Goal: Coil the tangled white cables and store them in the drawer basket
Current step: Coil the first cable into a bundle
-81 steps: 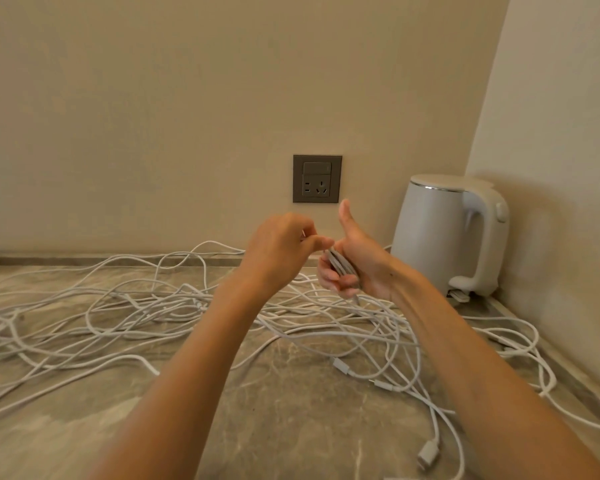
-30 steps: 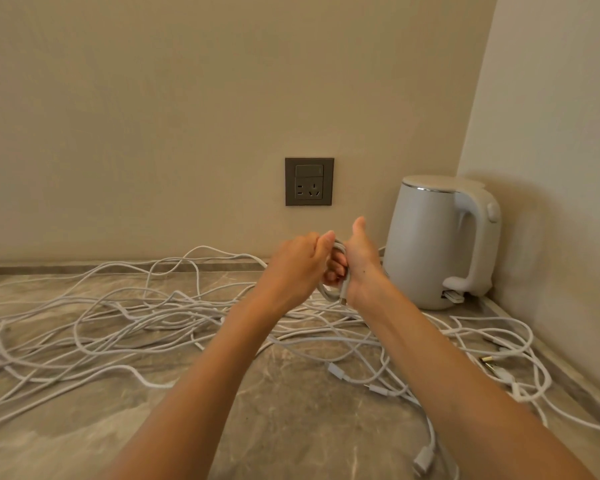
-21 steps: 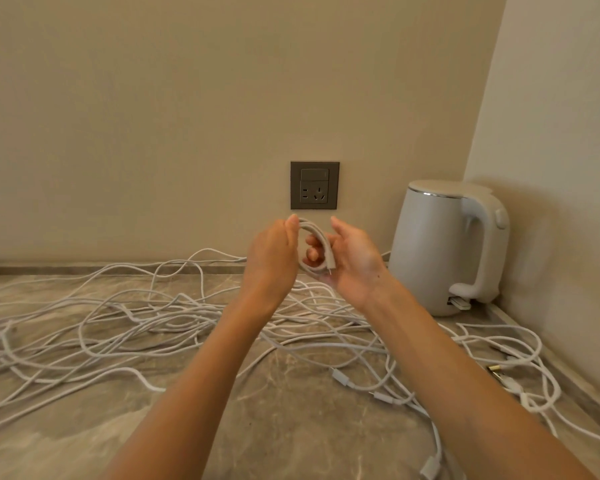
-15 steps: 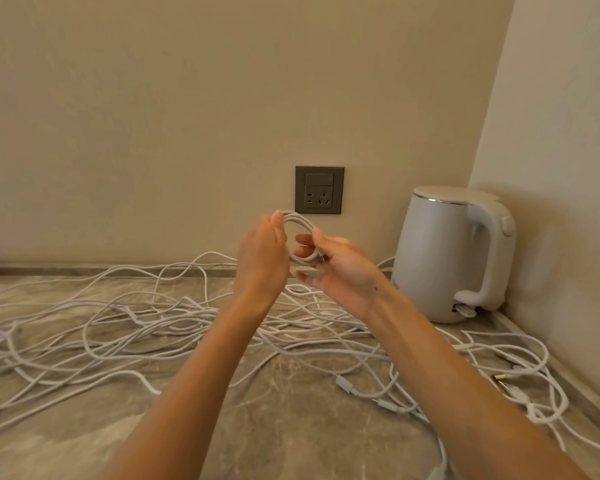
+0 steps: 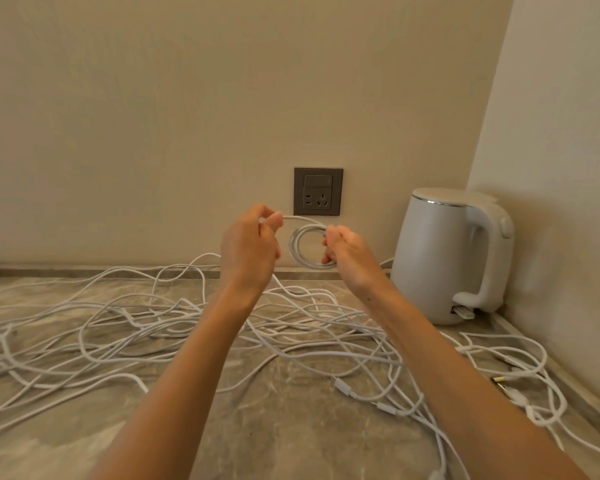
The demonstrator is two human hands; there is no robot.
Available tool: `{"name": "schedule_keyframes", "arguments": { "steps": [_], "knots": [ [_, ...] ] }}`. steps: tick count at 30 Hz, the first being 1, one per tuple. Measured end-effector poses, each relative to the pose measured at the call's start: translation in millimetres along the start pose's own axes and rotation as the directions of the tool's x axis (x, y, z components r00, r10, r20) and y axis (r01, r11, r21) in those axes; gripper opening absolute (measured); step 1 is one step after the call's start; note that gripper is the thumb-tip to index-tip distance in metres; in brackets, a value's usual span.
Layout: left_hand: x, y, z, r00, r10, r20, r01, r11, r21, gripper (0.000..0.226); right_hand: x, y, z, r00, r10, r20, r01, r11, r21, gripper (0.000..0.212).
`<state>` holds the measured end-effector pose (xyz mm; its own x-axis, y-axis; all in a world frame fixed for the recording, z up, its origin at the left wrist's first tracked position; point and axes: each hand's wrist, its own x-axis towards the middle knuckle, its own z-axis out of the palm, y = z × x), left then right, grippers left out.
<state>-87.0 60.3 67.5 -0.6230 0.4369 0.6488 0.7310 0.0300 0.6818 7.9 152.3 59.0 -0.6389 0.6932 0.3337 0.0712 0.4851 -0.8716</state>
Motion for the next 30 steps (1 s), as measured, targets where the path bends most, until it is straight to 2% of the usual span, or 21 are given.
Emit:
{"name": "schedule_keyframes", "arguments": {
  "steps": [2, 5, 7, 9, 14, 16, 18, 21, 24, 25, 27, 30],
  "knots": [
    [0.6, 2.9, -0.9, 1.000, 0.007, 0.000, -0.007, 0.999, -0.039, 0.021, -0.9, 3.4, 1.3, 0.994, -0.105, -0.030, 0.100, 0.985, -0.139, 0.032],
    [1.1, 9.6, -0.2, 0.999, 0.023, 0.027, -0.019, 0.990, -0.137, 0.024, 0.5, 12.2, 1.9, 0.957, -0.283, -0.069, 0.246, 0.911, -0.332, 0.028],
    [0.1, 14.8, 0.4, 0.997, 0.047, 0.058, -0.033, 0.976, -0.216, 0.026, 2.5, 16.4, 0.7, 0.934, -0.348, -0.076, 0.279, 0.848, -0.450, 0.026],
    [-3.5, 21.1, 2.8, 0.990, 0.084, 0.109, -0.054, 0.966, -0.253, 0.025, 4.3, 16.4, -2.1, 0.930, -0.354, -0.103, 0.272, 0.847, -0.458, 0.027],
    [-21.4, 32.8, 22.4, 0.946, 0.148, 0.289, -0.065, 0.958, -0.278, 0.020, 7.3, 10.8, -13.6, 0.934, -0.183, -0.308, 0.152, 0.981, -0.120, 0.035],
    [-23.9, 30.2, 27.1, 0.926, 0.134, 0.352, -0.025, 0.954, -0.299, 0.021, 10.7, 9.8, -15.6, 0.934, -0.071, -0.351, 0.093, 0.995, 0.048, 0.035],
    [-23.1, 26.8, 28.7, 0.905, 0.112, 0.411, 0.028, 0.947, -0.320, 0.025, 14.8, 9.0, -17.4, 0.944, 0.060, -0.326, 0.033, 0.961, 0.274, 0.033],
    [-21.7, 18.9, 29.5, 0.860, 0.087, 0.503, 0.090, 0.944, -0.318, 0.029, 16.6, 3.5, -21.3, 0.962, 0.184, -0.201, -0.028, 0.802, 0.597, 0.034],
    [-21.3, 7.5, 33.8, 0.810, 0.067, 0.583, 0.107, 0.960, -0.258, 0.032, 15.0, -6.2, -35.2, 0.961, 0.268, -0.066, -0.078, 0.492, 0.867, 0.033],
    [-21.6, 4.4, 35.4, 0.798, 0.067, 0.599, 0.090, 0.969, -0.228, 0.032, 14.7, -8.2, -40.0, 0.962, 0.273, -0.027, -0.090, 0.409, 0.908, 0.033],
    [-21.2, 0.3, 37.1, 0.787, 0.084, 0.611, 0.031, 0.984, -0.174, 0.033, 13.7, -9.7, -45.1, 0.966, 0.252, 0.051, -0.131, 0.313, 0.941, 0.032],
    [-18.3, -3.9, 33.4, 0.776, 0.127, 0.618, -0.113, 0.992, -0.061, 0.033, 12.3, -6.3, -45.2, 0.962, 0.200, 0.188, -0.239, 0.276, 0.931, 0.031]
  ]
}}
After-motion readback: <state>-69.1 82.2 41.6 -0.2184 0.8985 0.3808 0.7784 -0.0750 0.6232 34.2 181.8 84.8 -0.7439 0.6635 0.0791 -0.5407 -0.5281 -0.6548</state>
